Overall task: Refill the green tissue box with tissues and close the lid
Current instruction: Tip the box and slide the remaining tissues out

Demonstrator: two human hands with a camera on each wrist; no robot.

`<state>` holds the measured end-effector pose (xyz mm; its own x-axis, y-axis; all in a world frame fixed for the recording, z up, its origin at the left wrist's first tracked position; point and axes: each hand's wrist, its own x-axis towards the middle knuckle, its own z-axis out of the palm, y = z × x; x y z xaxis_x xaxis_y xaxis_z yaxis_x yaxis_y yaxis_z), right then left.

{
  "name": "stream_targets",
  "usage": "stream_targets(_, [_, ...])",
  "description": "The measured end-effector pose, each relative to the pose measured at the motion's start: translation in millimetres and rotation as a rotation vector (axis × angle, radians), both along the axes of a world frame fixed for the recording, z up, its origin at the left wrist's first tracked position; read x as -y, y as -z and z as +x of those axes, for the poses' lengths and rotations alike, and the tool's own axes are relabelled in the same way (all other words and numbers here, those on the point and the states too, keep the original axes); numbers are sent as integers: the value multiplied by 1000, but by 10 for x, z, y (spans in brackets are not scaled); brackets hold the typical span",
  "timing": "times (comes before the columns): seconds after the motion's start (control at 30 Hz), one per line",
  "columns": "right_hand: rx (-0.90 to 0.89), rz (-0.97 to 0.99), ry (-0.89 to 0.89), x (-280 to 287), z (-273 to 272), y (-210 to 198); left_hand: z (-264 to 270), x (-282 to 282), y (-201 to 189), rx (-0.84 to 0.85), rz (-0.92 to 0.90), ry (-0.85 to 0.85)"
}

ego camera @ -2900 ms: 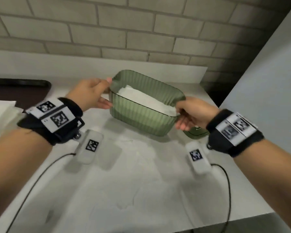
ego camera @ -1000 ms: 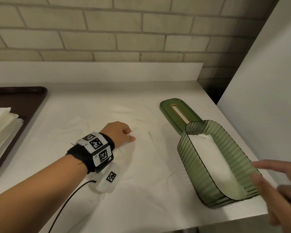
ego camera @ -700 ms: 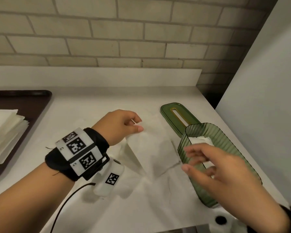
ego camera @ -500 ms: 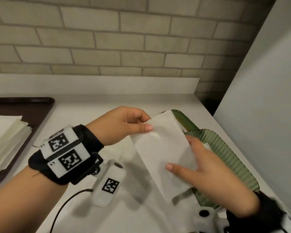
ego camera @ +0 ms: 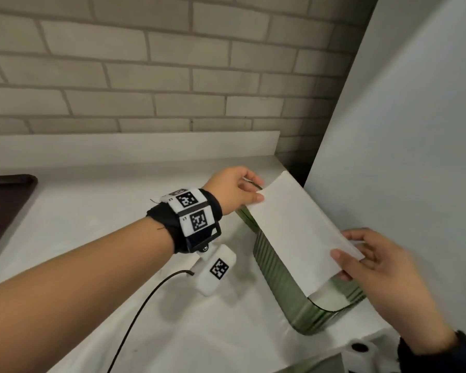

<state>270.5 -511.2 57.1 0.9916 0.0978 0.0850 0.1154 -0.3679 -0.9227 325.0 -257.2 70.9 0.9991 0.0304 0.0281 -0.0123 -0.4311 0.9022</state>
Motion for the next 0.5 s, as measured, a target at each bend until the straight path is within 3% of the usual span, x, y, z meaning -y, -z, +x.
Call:
stream_targets(0.13, [-15,-25,99,98,30,128,172,225,114,-20,-56,20])
stream_targets(0.3, [1,-240,140,160,72,216,244,359,143,25,301,41])
stream_targets(0.5, [-56,-488,19,116,71,166,244,454,179,28,582,157])
